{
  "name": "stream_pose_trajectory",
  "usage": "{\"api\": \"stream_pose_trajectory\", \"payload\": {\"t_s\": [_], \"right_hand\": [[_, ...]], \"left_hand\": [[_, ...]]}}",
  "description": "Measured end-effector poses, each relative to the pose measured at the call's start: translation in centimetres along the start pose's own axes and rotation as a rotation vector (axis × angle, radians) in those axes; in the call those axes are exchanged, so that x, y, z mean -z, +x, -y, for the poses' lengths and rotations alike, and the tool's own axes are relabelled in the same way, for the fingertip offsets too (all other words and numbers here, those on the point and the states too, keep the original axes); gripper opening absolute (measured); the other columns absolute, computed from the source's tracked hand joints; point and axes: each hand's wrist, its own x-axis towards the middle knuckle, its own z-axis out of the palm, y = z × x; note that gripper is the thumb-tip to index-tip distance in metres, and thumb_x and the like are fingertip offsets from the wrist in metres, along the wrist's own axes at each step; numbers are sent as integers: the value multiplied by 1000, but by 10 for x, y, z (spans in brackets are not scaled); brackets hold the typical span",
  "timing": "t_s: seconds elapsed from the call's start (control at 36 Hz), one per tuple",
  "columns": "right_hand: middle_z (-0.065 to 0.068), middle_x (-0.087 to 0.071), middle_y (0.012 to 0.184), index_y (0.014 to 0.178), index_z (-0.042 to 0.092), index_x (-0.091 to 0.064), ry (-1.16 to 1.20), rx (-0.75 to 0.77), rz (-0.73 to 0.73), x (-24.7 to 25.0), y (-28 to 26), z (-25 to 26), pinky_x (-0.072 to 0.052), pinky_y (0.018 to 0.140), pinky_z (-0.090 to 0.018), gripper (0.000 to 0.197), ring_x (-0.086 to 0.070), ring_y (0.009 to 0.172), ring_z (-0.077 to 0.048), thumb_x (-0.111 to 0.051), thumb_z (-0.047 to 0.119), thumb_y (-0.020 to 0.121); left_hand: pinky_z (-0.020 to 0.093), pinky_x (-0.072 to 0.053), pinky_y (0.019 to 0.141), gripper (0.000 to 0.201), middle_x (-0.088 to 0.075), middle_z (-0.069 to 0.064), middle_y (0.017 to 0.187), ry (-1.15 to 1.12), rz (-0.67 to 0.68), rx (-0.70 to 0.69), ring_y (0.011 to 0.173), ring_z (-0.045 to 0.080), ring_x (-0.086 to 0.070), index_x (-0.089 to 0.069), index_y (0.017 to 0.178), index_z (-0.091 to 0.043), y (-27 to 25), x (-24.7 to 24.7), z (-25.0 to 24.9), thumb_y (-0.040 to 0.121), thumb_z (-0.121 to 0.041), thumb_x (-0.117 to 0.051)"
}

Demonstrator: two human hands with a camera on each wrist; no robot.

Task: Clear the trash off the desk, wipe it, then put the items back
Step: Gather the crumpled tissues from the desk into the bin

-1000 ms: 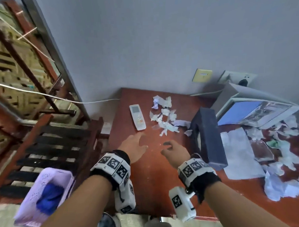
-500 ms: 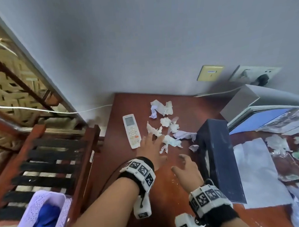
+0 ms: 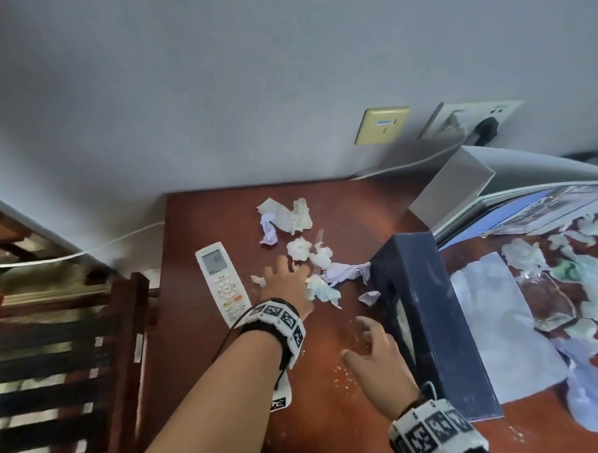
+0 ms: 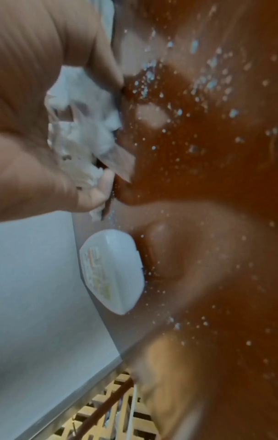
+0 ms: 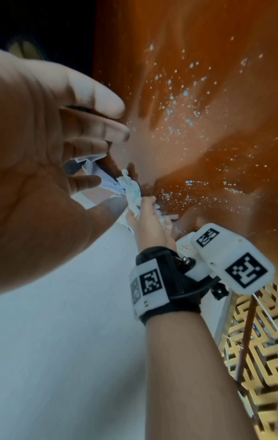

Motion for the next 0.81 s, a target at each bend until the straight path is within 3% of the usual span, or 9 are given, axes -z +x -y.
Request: {"api": "stream_pose_trajectory", "payload": {"t_s": [0.11, 0.25, 0.31, 0.36, 0.42, 0.47, 0.58, 0.72, 0.81], "right_hand": [[2, -40, 135, 138, 34, -32, -7, -12, 11, -2, 0, 4, -37, 58, -10, 57, -55, 90, -4, -60, 29, 88], [-2, -29, 144, 142, 39, -23, -57, 30, -26, -8, 5, 20, -39, 54, -12, 70, -53, 90, -9, -61, 25, 85], [0, -18, 149, 142, 47, -12, -139, 74, -63, -11, 13, 33, -44, 56, -16, 84, -51, 109, -19, -64, 27, 79], [4, -1, 155, 141, 53, -2, -259, 88, -74, -14, 24, 50, -47, 63, -20, 96, -28, 135, -29, -68, 31, 75], [3, 16, 156, 142, 53, 6, -389, 52, -56, -18, 40, 65, -49, 91, -39, 102, -2, 144, -33, -70, 39, 75], [0, 30, 153, 142, 52, 14, -498, 12, -44, -20, 58, 75, -27, 110, -56, 107, 15, 144, -34, -69, 50, 74], [2, 44, 146, 137, 56, 21, -522, -51, -25, -21, 94, 75, -20, 108, -63, 110, 28, 140, -35, -69, 51, 75], [-3, 3, 155, 138, 46, -23, -607, 29, -89, -27, 114, 70, -26, 109, -54, 71, -4, 141, -33, -63, 43, 80], [-4, -24, 135, 127, 32, -42, -590, 66, -149, -35, 114, 67, -39, 96, -41, 48, -28, 123, -28, -56, 39, 82]], "left_hand": [[40, -48, 81, 34, -33, 8, 124, -15, 58, -32, 111, 32, -41, -48, 109, -20, 4, 3, 3, 83, 2, -49], [39, -43, 75, 18, -43, 9, 103, -77, 24, -56, 96, 35, -52, -47, 102, -15, 0, 15, 11, 90, -6, -37], [42, -46, 80, 11, -45, 9, 99, -126, -4, -82, 92, 34, -53, -46, 94, -15, -6, 22, 15, 90, -8, -38], [39, -46, 80, 7, -45, 7, 97, -173, -22, -108, 91, 32, -53, -44, 91, -16, -15, 30, 19, 90, -10, -42], [33, -42, 76, 7, -45, 6, 96, -228, -42, -111, 91, 29, -53, -46, 91, -17, -23, 38, 23, 89, -10, -44], [31, -40, 75, 9, -45, 5, 96, -254, -55, -99, 91, 28, -52, -49, 92, -15, -30, 45, 27, 89, -8, -43], [28, -38, 74, 18, -42, 4, 96, -273, -58, -92, 89, 27, -51, -51, 101, -13, -38, 48, 36, 89, -5, -41], [25, -38, 76, 26, -41, 1, 99, -297, -61, -70, 86, 20, -46, -50, 114, -17, -39, 45, 53, 91, -8, -44], [29, -45, 78, 24, -44, 3, 104, -337, -61, -18, 87, 20, -50, -48, 112, -19, -38, 44, 59, 90, -12, -44]]}}
